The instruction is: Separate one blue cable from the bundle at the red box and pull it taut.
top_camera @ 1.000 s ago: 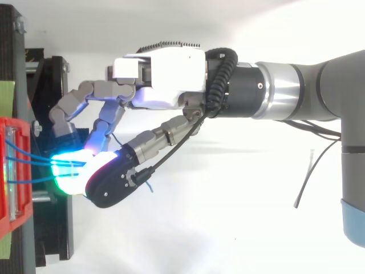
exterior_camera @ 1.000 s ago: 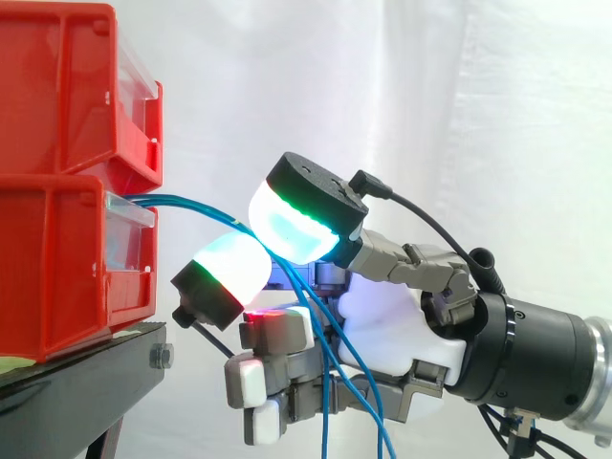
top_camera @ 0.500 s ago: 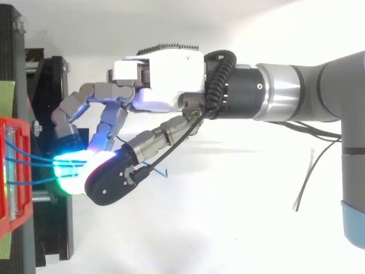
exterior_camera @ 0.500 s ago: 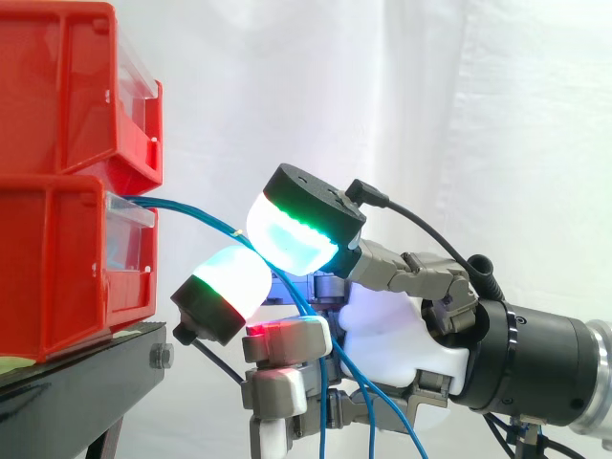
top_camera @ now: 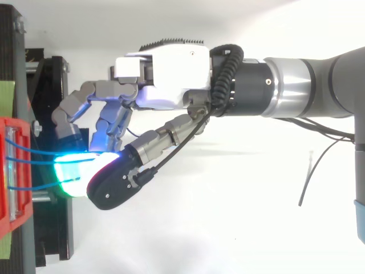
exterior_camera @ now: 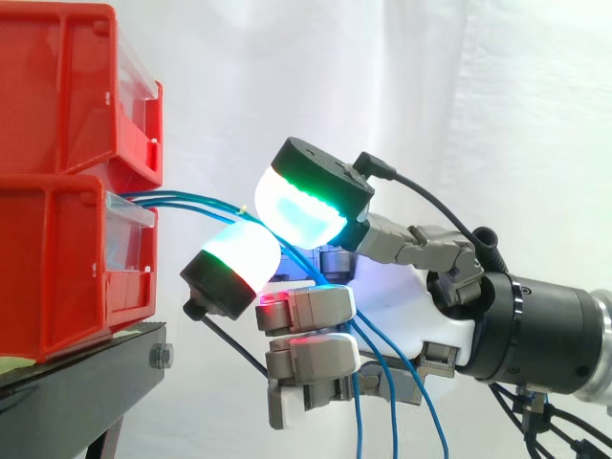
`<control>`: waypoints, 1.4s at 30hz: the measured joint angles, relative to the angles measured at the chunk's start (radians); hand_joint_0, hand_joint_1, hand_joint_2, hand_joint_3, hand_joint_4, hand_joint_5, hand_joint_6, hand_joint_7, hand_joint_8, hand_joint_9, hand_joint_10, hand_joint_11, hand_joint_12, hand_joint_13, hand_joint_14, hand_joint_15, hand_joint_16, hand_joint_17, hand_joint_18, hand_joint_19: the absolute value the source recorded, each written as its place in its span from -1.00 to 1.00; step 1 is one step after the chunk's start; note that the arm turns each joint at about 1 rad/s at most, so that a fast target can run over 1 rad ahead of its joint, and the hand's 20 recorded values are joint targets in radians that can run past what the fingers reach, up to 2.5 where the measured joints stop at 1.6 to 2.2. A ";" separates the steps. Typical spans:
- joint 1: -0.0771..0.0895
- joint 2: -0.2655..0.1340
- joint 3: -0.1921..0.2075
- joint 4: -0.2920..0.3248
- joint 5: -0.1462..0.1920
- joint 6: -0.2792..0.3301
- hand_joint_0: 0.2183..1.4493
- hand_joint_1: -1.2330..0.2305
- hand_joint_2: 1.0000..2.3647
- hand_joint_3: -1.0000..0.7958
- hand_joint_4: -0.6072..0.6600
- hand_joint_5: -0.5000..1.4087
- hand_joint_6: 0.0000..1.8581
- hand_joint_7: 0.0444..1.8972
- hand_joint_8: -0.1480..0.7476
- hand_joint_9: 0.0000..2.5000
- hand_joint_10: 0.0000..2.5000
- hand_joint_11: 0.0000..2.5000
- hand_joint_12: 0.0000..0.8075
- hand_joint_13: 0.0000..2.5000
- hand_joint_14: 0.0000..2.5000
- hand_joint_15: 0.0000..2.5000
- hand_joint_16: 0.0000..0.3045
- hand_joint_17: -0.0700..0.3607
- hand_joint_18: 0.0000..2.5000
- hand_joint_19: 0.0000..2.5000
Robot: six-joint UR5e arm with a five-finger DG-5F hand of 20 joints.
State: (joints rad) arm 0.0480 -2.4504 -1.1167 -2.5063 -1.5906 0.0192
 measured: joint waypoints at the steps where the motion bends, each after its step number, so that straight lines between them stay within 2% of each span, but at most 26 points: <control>1: 0.000 0.002 0.000 -0.008 0.000 -0.003 -0.28 -0.41 -0.97 -0.13 0.04 -0.65 -0.04 0.19 0.00 -0.29 -0.44 0.34 -0.13 0.00 -0.99 0.27 -0.68 -0.17 -0.20 -0.45; 2: 0.000 0.005 0.000 -0.018 -0.001 -0.007 -0.28 -0.42 -0.97 -0.13 0.04 -0.65 -0.04 0.18 0.01 -0.31 -0.34 0.33 -0.14 0.01 -0.99 0.32 -0.68 -0.17 -0.18 -0.43; 3: -0.001 0.008 0.000 -0.026 -0.001 -0.009 -0.28 -0.42 -0.97 -0.13 0.04 -0.65 -0.04 0.18 0.01 -0.34 -0.14 0.34 -0.14 0.01 -0.97 0.39 -0.68 -0.17 -0.17 -0.40; 5: -0.001 0.012 0.000 -0.041 -0.001 -0.011 -0.28 -0.42 -0.98 -0.13 0.05 -0.65 -0.04 0.18 0.02 -0.37 0.00 0.32 -0.13 -0.02 -0.86 0.40 -0.68 -0.17 -0.17 -0.37; 6: -0.001 0.013 0.000 -0.045 0.000 -0.012 -0.28 -0.42 -0.98 -0.13 0.05 -0.65 -0.04 0.18 0.02 -0.39 0.12 0.29 -0.13 -0.06 -0.67 0.35 -0.68 -0.17 -0.16 -0.34; 7: 0.000 0.014 0.000 -0.047 0.000 -0.013 -0.28 -0.42 -0.98 -0.14 0.05 -0.65 -0.04 0.18 0.01 -0.39 0.13 0.30 -0.13 -0.06 -0.65 0.36 -0.68 -0.17 -0.16 -0.34; 8: 0.000 0.015 0.000 -0.049 0.002 -0.013 -0.28 -0.42 -0.98 -0.14 0.05 -0.65 -0.04 0.17 0.02 -0.40 0.17 0.30 -0.12 -0.09 -0.55 0.35 -0.68 -0.17 -0.15 -0.31; 11: 0.001 0.016 0.000 -0.049 0.003 -0.014 -0.28 -0.41 -0.98 -0.14 0.05 -0.65 -0.04 0.16 0.03 -0.41 0.22 0.32 -0.11 -0.17 -0.11 0.23 -0.69 -0.18 -0.12 -0.22; 12: 0.001 0.015 0.000 -0.049 0.004 -0.014 -0.28 -0.41 -0.98 -0.15 0.05 -0.65 -0.04 0.16 0.04 -0.43 0.31 0.28 -0.12 -0.18 -0.05 0.24 -0.69 -0.19 -0.10 -0.17; 13: 0.001 0.015 0.000 -0.049 0.004 -0.014 -0.28 -0.41 -0.98 -0.15 0.05 -0.65 -0.04 0.16 0.04 -0.43 0.32 0.30 -0.11 -0.20 0.05 0.21 -0.69 -0.19 -0.09 -0.16; 15: 0.001 0.016 0.000 -0.049 0.004 -0.015 -0.28 -0.41 -0.98 -0.15 0.05 -0.65 -0.04 0.15 0.03 -0.45 0.38 0.31 -0.12 -0.25 0.32 0.17 -0.71 -0.21 -0.06 -0.07; 16: 0.001 0.016 0.000 -0.049 0.004 -0.015 -0.28 -0.41 -0.98 -0.15 0.07 -0.65 -0.04 0.16 0.04 -0.45 0.39 0.31 -0.10 -0.25 0.35 0.17 -0.71 -0.21 -0.04 -0.05; 18: 0.001 0.016 0.000 -0.049 0.004 -0.015 -0.28 -0.41 -0.98 -0.15 0.06 -0.65 -0.04 0.15 0.04 -0.46 0.43 0.30 -0.10 -0.29 0.59 0.14 -0.71 -0.22 0.00 0.00; 20: 0.002 0.016 0.000 -0.050 0.002 -0.015 -0.28 -0.41 -0.98 -0.15 0.06 -0.65 -0.04 0.14 0.05 -0.47 0.49 0.28 -0.08 -0.31 0.67 0.13 -0.72 -0.23 0.00 0.02; 26: 0.003 0.016 0.000 -0.052 0.000 -0.015 -0.23 -0.47 -0.98 -0.22 0.06 -0.65 -0.04 0.12 0.06 -0.51 0.62 0.22 -0.06 -0.31 0.72 0.15 -0.72 -0.23 0.02 0.02; 29: 0.004 0.016 0.000 -0.052 0.001 -0.015 -0.20 -0.50 -0.99 -0.33 0.11 -0.66 -0.03 0.09 0.08 -0.51 0.63 0.24 -0.06 -0.31 0.72 0.14 -0.72 -0.23 0.02 0.02; 30: 0.004 0.016 0.000 -0.052 0.002 -0.015 -0.19 -0.52 -1.00 -0.42 0.16 -0.66 -0.04 0.07 0.08 -0.51 0.64 0.22 -0.06 -0.31 0.72 0.14 -0.72 -0.23 0.02 0.02; 32: 0.004 0.016 0.000 -0.051 0.002 -0.015 -0.24 -0.49 -1.00 -0.44 0.24 -0.65 -0.04 0.09 0.07 -0.51 0.64 0.22 -0.06 -0.30 0.71 0.14 -0.72 -0.23 0.02 0.03; 34: 0.004 0.016 0.000 -0.049 0.003 -0.015 -0.33 -0.41 -1.00 -0.44 0.27 -0.65 -0.05 0.10 0.08 -0.50 0.64 0.21 -0.07 -0.30 0.71 0.16 -0.72 -0.23 0.02 0.04; 36: 0.004 0.016 0.000 -0.048 0.003 -0.015 -0.42 -0.22 -1.00 -0.44 0.29 -0.65 -0.05 0.08 0.09 -0.49 0.65 0.21 -0.07 -0.30 0.72 0.14 -0.71 -0.22 0.03 0.04; 39: 0.003 0.016 0.000 -0.048 0.003 -0.017 -0.46 0.03 -1.00 -0.44 0.30 -0.65 -0.06 0.07 0.08 -0.48 0.65 0.18 -0.06 -0.30 0.75 0.11 -0.70 -0.20 0.03 0.05; 42: 0.002 0.016 0.000 -0.047 0.006 -0.019 -0.43 0.14 -1.00 -0.44 0.29 -0.65 -0.06 0.07 0.07 -0.47 0.62 0.19 -0.07 -0.30 0.73 0.11 -0.71 -0.21 0.03 0.06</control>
State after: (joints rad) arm 0.0499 -2.4347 -1.1167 -2.5531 -1.5844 0.0001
